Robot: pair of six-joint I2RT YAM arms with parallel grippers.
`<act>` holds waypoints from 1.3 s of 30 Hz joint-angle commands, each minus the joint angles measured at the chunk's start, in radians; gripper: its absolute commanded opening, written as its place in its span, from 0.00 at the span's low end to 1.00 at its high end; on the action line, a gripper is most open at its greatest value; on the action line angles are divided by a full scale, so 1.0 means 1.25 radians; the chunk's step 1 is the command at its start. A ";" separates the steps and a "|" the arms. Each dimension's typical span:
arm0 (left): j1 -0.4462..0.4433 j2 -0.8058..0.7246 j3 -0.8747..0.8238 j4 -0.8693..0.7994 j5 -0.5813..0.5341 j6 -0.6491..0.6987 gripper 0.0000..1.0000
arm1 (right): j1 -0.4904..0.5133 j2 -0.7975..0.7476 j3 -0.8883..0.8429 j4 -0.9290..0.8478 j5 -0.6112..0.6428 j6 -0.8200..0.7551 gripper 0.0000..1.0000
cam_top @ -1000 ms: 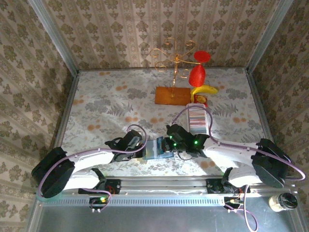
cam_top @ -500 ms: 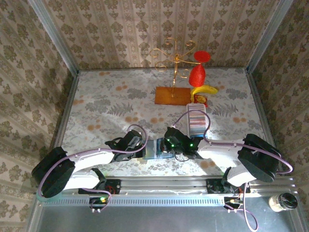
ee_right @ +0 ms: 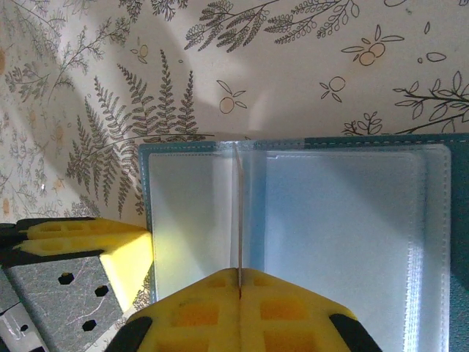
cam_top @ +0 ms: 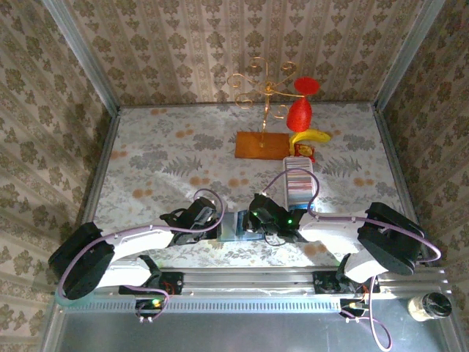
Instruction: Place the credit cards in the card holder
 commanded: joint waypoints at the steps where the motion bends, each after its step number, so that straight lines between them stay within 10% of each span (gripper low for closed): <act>1: -0.007 0.023 0.002 0.025 -0.014 0.009 0.13 | 0.006 0.001 -0.015 -0.009 0.034 0.018 0.00; 18: -0.012 0.036 0.003 0.030 -0.018 0.006 0.12 | 0.006 -0.007 -0.054 0.166 -0.048 0.085 0.00; 39: -0.019 0.044 0.007 0.031 -0.018 0.004 0.11 | 0.006 -0.032 -0.055 0.020 -0.027 0.124 0.00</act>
